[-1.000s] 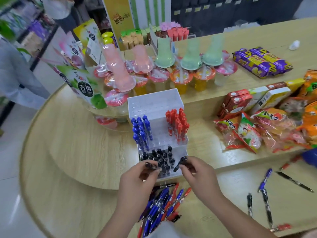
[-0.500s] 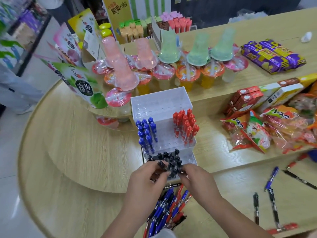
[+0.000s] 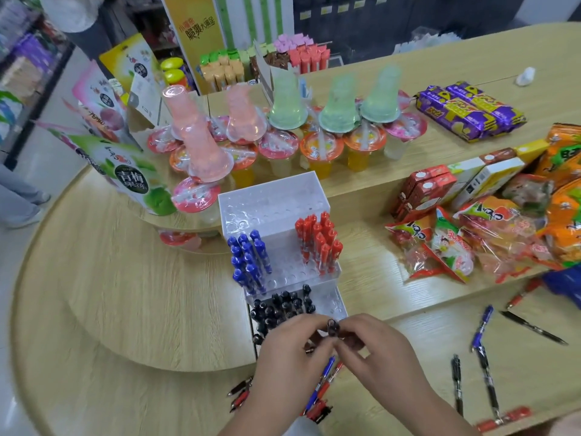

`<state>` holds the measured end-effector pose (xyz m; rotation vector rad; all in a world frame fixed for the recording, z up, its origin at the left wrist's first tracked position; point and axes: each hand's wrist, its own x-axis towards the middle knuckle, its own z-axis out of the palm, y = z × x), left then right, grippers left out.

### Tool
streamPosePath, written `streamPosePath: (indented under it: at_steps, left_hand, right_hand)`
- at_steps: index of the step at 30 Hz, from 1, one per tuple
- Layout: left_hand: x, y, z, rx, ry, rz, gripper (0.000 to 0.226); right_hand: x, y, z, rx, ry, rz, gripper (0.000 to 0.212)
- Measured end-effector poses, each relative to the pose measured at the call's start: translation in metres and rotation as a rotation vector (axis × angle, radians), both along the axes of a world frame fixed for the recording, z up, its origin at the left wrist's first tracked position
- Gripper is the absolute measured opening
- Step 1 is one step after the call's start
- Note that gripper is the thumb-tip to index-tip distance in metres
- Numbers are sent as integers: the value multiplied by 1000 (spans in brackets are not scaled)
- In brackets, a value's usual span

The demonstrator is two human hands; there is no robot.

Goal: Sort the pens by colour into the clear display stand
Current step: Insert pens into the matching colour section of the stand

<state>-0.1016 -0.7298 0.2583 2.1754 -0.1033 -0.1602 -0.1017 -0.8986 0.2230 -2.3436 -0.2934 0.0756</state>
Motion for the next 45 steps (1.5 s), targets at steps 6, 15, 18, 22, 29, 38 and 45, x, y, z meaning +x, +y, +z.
streamPosePath:
  at_steps: [6, 15, 18, 22, 29, 38, 45]
  left_hand:
    - [2, 8, -22, 405, -274, -15, 44]
    - [-3, 38, -71, 850, -318, -205, 65]
    - [-4, 35, -70, 831, -308, -188, 70]
    - [-3, 36, -70, 841, -293, -211, 81]
    - [-3, 42, -72, 837, -325, -206, 81]
    - [-8, 49, -71, 811, -342, -186, 77]
    - [-12, 68, -53, 613, -347, -107, 59]
  right_hand:
    - [20, -10, -13, 48, -24, -179, 11]
    - [72, 15, -51, 14, -71, -175, 10]
    - [73, 20, -61, -46, -84, -147, 6]
    - [73, 25, -73, -107, -78, -110, 6]
    - [69, 30, -84, -260, -118, -116, 17]
    - [66, 28, -91, -299, -157, -110, 22]
    - [62, 27, -83, -265, -38, -107, 19]
